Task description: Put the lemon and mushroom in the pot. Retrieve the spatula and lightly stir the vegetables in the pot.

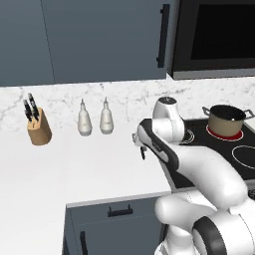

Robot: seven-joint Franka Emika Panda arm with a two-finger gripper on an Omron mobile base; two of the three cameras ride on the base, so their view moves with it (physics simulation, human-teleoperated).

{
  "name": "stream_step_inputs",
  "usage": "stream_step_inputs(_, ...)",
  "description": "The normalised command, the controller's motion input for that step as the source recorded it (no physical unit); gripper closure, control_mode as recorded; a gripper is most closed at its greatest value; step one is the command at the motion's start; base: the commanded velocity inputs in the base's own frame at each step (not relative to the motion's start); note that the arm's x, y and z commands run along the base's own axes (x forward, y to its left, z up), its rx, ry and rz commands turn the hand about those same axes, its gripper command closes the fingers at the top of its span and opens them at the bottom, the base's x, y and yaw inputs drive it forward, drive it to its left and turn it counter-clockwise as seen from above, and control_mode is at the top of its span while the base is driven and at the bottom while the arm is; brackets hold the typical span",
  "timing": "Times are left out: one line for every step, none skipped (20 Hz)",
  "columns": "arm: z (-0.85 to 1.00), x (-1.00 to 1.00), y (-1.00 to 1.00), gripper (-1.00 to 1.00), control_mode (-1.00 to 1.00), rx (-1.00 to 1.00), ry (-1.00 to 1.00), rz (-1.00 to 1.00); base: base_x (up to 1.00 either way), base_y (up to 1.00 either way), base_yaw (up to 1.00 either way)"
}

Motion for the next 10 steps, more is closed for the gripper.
stream_step_inputs(-0.44,0.56,0.14,-1.00,-1.00,0.00,0.00,-0.01,0.00,0.00,0.00)
stream_step_inputs(-0.43,0.53,0.11,-1.00,-1.00,0.00,0.00,0.00,0.00,0.00,0.00)
stream_step_inputs(-0.43,0.49,0.04,-1.00,-1.00,0.00,0.00,0.00,0.00,0.00,0.00)
stream_step_inputs(-0.42,0.44,0.00,-1.00,-1.00,0.00,0.00,0.00,0.00,0.00,0.00)
stream_step_inputs(-0.43,0.44,0.02,-1.00,-1.00,0.00,0.00,0.00,0.00,0.00,0.00)
stream_step_inputs(-0.42,0.44,0.03,-1.00,-1.00,0.00,0.00,0.00,0.00,0.00,0.00)
stream_step_inputs(-0.42,0.42,0.01,-1.00,-1.00,0.00,0.00,0.00,0.00,0.00,0.00)
stream_step_inputs(-0.38,0.40,0.00,-1.00,-1.00,0.00,0.00,0.00,0.00,0.00,0.00)
stream_step_inputs(-0.34,0.34,0.00,-1.00,-1.00,0.00,0.00,0.00,0.00,0.00,0.00)
stream_step_inputs(-0.32,0.31,0.00,-1.00,-1.00,0.00,0.01,0.00,0.00,0.00,0.00)
